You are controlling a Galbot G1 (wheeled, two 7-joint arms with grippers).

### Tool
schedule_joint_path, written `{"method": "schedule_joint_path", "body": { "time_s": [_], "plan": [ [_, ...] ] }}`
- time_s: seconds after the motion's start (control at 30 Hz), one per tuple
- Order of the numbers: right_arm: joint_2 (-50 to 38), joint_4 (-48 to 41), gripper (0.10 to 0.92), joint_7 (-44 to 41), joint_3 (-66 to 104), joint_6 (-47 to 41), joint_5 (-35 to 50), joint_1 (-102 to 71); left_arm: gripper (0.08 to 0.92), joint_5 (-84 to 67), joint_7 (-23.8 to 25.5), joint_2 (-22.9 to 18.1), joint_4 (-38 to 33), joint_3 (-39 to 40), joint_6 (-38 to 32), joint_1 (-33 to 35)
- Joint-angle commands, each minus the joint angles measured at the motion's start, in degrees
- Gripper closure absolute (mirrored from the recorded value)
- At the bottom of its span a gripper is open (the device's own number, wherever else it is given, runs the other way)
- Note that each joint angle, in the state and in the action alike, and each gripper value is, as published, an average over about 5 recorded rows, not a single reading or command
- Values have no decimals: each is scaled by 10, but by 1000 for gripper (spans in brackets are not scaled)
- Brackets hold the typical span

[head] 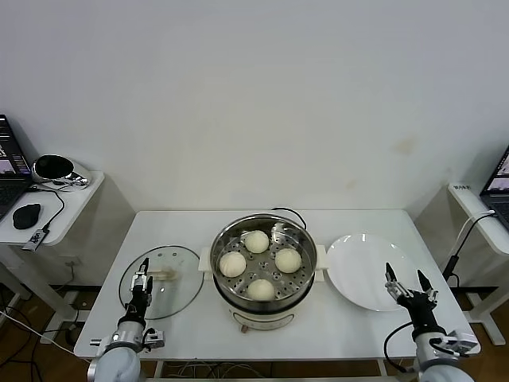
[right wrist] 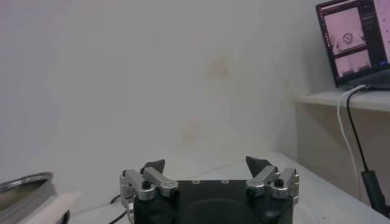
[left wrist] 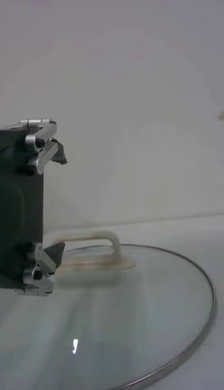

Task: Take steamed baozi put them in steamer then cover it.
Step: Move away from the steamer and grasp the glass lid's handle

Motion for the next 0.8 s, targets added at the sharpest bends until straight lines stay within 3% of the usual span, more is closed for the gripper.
{"method": "schedule_joint_path", "body": {
  "time_s": [0.03,0.8],
  "plan": [
    [5,-1,203,0,0,2,-6,-2,177,4,22,-4,23,13,9,-25],
    [14,-24,203,-1,1,6,-14,10,177,-29,42,-18,78,23,30,-104]
  ]
}}
